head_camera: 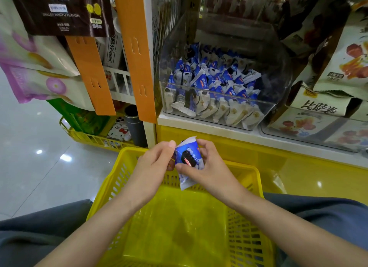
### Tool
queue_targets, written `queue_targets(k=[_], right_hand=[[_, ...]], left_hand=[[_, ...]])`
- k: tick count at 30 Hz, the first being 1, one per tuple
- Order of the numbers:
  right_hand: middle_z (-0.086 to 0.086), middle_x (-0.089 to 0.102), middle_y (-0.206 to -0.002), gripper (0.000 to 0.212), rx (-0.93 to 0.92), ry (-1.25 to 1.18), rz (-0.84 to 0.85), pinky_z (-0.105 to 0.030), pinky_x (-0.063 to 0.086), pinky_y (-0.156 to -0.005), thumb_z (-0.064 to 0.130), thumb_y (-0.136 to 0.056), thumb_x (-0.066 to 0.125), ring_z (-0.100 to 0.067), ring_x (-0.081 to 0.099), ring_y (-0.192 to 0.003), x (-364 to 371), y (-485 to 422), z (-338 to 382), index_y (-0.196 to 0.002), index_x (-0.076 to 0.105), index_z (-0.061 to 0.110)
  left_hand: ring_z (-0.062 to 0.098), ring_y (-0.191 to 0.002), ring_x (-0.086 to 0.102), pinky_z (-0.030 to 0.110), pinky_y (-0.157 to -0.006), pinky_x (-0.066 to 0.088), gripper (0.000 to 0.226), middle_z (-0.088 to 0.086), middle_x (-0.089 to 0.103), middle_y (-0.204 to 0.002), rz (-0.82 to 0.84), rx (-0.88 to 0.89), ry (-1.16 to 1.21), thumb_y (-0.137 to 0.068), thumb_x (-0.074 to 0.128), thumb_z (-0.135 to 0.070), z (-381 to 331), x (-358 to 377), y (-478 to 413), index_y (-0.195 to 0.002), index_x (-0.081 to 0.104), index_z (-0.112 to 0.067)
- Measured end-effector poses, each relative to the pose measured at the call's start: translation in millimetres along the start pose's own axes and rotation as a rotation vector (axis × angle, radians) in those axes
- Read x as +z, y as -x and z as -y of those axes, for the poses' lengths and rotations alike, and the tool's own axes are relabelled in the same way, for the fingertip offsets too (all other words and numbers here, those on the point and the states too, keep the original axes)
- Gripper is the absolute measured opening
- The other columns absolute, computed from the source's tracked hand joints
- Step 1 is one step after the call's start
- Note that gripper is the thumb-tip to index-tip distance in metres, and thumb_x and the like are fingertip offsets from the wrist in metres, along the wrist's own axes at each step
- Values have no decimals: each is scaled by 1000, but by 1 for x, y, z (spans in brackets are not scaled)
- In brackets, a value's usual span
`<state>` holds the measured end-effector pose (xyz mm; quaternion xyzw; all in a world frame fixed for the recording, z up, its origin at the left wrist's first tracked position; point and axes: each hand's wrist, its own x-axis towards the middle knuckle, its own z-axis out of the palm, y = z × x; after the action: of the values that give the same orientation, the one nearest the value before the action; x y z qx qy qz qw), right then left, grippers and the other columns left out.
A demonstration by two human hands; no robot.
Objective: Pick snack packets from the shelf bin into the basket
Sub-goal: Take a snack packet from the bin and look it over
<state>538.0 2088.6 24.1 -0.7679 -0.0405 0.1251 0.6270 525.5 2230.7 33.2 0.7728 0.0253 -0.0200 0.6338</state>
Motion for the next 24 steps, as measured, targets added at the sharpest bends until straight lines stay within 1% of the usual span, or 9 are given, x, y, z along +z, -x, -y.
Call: queue_targets(k=[3, 5, 7, 9, 11, 14, 18, 20, 24], right_hand=[[6, 60, -100, 61, -78, 182, -3, -29, 53, -80, 16, -70, 79, -11, 63, -88, 0, 2, -4, -116, 38, 19], [11, 58, -94, 60, -139, 298, 3, -19, 49, -74, 20, -68, 80, -8, 59, -85, 0, 4, -4, -111, 39, 21], [12, 57, -98, 60, -195, 380, 28, -10, 44, -74, 21, -68, 81, -1, 56, -88, 1, 7, -3, -111, 39, 25], [14, 57, -97, 56, -197, 347, 32, -5, 42, -70, 18, -67, 82, 7, 56, -85, 4, 8, -3, -105, 41, 26], [11, 60, -90, 51, -122, 190, 11, -9, 47, -63, 13, -65, 83, 8, 58, -73, 5, 7, 0, -96, 43, 23], [-4, 62, -90, 47, -26, 55, 6, -34, 55, -70, 8, -66, 81, -9, 61, -76, 3, 4, 2, -94, 44, 16], [-7, 63, -96, 46, -10, 1, 58, -23, 54, -66, 4, -69, 78, -9, 61, -80, 3, 3, 2, -102, 46, 11], [2, 66, -93, 42, -19, 13, 117, -15, 50, -67, 4, -73, 75, 0, 63, -78, 2, 4, 3, -105, 49, 11], [3, 70, -98, 28, -80, 160, 151, -27, 51, -82, 7, -77, 72, -8, 65, -92, 0, 5, 2, -99, 60, 20]], left_hand=[[36, -83, 63, 52, -81, 51, 34, 21, 66, -84, 27, 11, -7, -91, 53, -36, 0, -1, -1, -85, 65, -5], [26, -70, 62, 46, -75, 55, 34, 19, 66, -73, -9, 0, -13, -95, 47, -23, 2, -2, -5, -76, 64, -1], [11, -59, 63, 27, -61, 56, 38, 3, 67, -59, -73, -40, 81, -97, 42, -18, 1, -5, -9, -67, 63, -8], [6, -57, 64, 17, -54, 52, 38, -2, 67, -56, -118, -33, 163, -97, 40, -17, -2, -9, -12, -65, 60, -10], [4, -62, 65, 17, -56, 52, 32, -5, 68, -63, -80, 8, 181, -94, 44, -22, -4, -10, -10, -69, 61, -10], [4, -68, 64, 21, -59, 55, 12, -5, 67, -71, 38, 10, 155, -83, 60, -24, -4, -6, -4, -78, 62, -13], [7, -63, 62, 23, -56, 55, 26, -2, 61, -61, -59, 26, 86, -90, 55, -11, -4, -7, -6, -64, 52, -12], [4, -60, 61, 23, -54, 55, 30, -3, 59, -58, -151, 27, 89, -92, 51, -13, -7, -11, -9, -63, 48, -11], [0, -55, 60, 19, -50, 53, 28, -3, 60, -58, -207, 44, 81, -94, 49, -15, -12, -16, -10, -66, 47, -9]])
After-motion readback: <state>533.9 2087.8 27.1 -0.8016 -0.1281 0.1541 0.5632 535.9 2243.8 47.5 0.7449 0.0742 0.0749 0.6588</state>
